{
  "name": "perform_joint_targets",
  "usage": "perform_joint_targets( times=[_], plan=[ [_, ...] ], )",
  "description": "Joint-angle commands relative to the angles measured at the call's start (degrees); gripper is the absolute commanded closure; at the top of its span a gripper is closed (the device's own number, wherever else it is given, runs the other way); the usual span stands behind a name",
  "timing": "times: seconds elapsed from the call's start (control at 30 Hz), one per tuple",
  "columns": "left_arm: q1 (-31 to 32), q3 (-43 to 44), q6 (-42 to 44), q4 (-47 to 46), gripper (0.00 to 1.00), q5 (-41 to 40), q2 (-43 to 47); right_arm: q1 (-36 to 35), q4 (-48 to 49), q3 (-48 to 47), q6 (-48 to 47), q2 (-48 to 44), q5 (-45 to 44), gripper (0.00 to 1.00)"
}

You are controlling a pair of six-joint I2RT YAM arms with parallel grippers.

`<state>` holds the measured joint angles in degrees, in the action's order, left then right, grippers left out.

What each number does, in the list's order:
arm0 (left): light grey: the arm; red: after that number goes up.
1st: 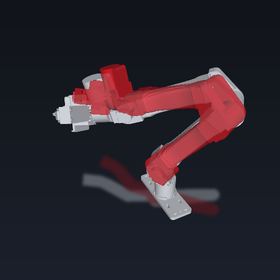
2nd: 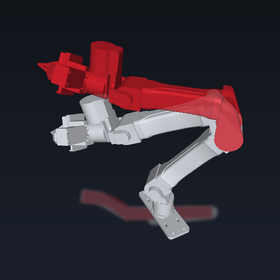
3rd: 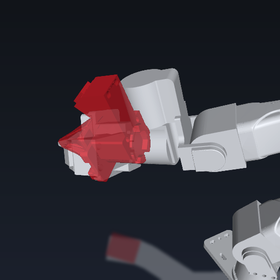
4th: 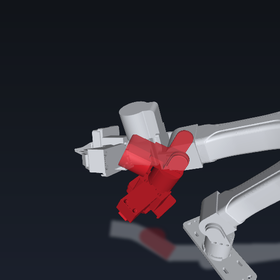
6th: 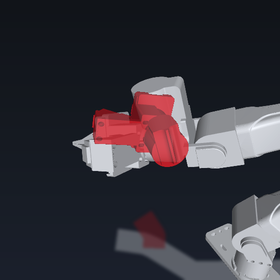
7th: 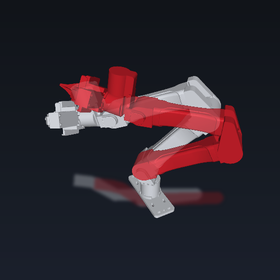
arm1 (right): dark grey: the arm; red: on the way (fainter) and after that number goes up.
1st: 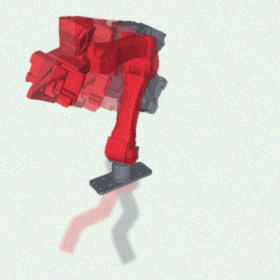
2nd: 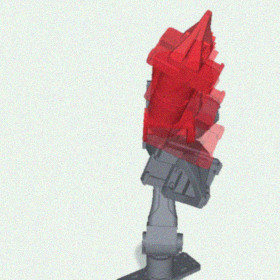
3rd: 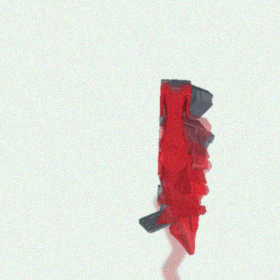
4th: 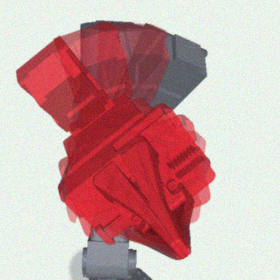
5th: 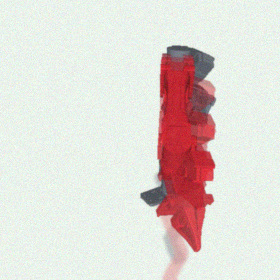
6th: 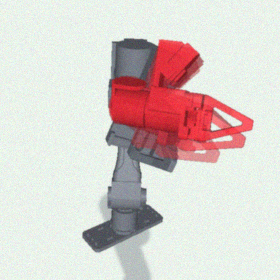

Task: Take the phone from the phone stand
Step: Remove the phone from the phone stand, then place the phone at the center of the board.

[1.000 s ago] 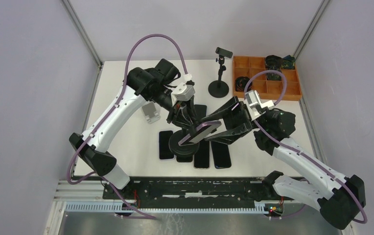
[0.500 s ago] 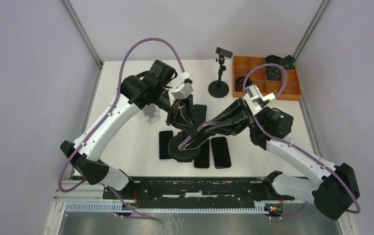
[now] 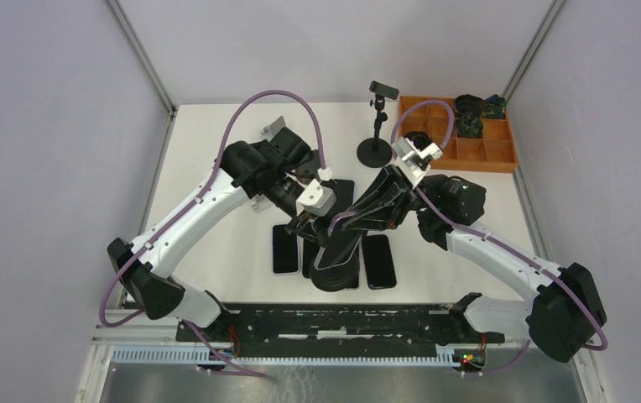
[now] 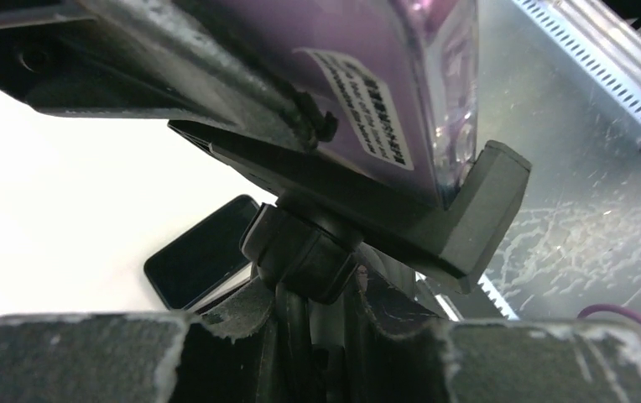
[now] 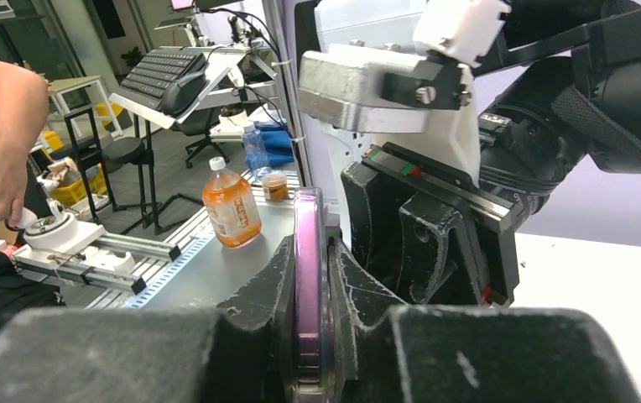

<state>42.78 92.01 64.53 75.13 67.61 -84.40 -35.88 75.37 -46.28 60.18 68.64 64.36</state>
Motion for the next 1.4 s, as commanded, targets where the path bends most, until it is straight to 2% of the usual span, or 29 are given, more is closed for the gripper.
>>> perform_joint_targets(
  times=[0.0,0.37,0.7,0.93,1.0,1.07,1.13,1.17,1.2,1.27,1.37],
  plan=[
    [1.1,-1.6,9.5,8.8,0.98,-10.0,0.3,2.1,8.2,-3.2,1.2,-2.1,-13.7,1.00],
    [3.6,-4.4,12.0,7.7,0.98,-17.5,2.2,6.5,7.4,-3.2,1.7,-2.2,-16.6,1.00],
    [3.8,-5.6,13.3,8.8,0.98,-19.2,3.0,13.1,10.0,-1.5,3.7,-4.6,-18.5,1.00],
    [3.9,-4.8,13.3,8.8,0.98,-20.0,2.8,16.1,8.4,-2.1,5.4,-4.8,-18.2,1.00],
    [3.8,-3.8,12.8,8.8,0.98,-20.5,2.8,18.2,-0.1,-2.9,3.3,-5.6,-16.7,1.00],
    [3.8,-2.1,11.7,8.8,0.98,-20.8,2.5,20.6,-17.0,-4.6,-4.6,-6.8,-15.0,1.00],
    [3.8,0.1,10.7,8.7,0.98,-21.2,2.2,22.4,-47.1,-8.4,-20.6,-7.6,-18.5,1.00],
    [3.8,1.1,10.2,8.8,0.98,-21.6,2.0,22.9,-62.3,-11.3,-29.9,-7.0,-24.0,1.00],
    [3.8,2.1,10.0,8.8,0.98,-21.9,1.9,23.4,-73.1,-13.4,-35.0,-6.3,-28.5,1.00],
    [3.6,3.9,8.9,8.8,0.98,-22.4,1.6,24.8,-84.6,-14.2,-40.4,-4.2,-35.0,1.00],
    [3.6,5.2,7.8,8.8,0.98,-22.5,1.7,26.3,-91.3,-12.3,-44.3,-1.7,-41.3,1.00]
  ],
)
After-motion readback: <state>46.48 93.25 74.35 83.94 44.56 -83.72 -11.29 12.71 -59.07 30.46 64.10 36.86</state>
